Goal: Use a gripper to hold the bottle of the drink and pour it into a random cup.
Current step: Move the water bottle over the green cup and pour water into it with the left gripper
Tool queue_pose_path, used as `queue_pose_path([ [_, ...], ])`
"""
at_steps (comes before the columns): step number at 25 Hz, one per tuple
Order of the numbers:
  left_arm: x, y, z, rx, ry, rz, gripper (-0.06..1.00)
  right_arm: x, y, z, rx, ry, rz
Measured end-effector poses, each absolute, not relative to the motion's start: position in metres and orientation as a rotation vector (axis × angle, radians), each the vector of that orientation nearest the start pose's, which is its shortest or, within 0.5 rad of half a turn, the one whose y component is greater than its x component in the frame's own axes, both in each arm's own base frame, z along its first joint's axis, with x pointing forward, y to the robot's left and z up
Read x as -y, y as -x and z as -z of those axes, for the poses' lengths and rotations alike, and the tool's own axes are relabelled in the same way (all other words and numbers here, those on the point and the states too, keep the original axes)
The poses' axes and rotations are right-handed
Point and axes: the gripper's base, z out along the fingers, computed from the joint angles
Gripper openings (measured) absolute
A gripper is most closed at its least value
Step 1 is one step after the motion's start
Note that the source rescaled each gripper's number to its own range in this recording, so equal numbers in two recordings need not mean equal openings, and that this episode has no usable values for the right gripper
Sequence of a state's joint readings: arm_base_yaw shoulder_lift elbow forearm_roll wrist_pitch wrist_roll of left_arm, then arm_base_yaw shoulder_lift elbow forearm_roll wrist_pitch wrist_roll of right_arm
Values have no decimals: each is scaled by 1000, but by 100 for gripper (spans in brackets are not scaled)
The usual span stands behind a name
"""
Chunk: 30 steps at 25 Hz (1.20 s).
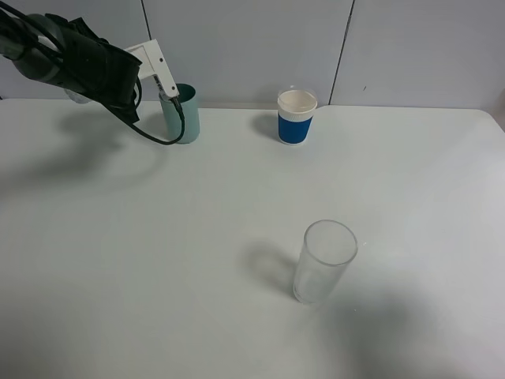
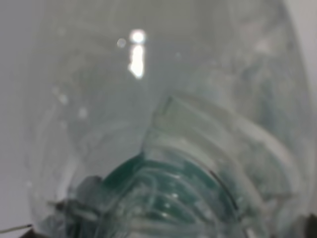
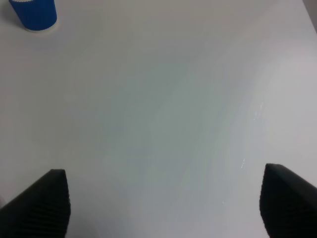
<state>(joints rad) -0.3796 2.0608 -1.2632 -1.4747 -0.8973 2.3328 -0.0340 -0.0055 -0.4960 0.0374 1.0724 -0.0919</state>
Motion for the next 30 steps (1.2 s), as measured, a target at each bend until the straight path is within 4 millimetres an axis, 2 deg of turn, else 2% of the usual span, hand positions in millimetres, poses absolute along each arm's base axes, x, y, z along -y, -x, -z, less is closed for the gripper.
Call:
queue_pose_path([
  [11, 92, -417, -170, -1985, -946, -1321, 0, -3, 6, -275, -2053, 62, 33],
  [30, 91, -418, -174, -1926, -1006, -1420, 0, -3, 6, -275, -2053, 62, 33],
])
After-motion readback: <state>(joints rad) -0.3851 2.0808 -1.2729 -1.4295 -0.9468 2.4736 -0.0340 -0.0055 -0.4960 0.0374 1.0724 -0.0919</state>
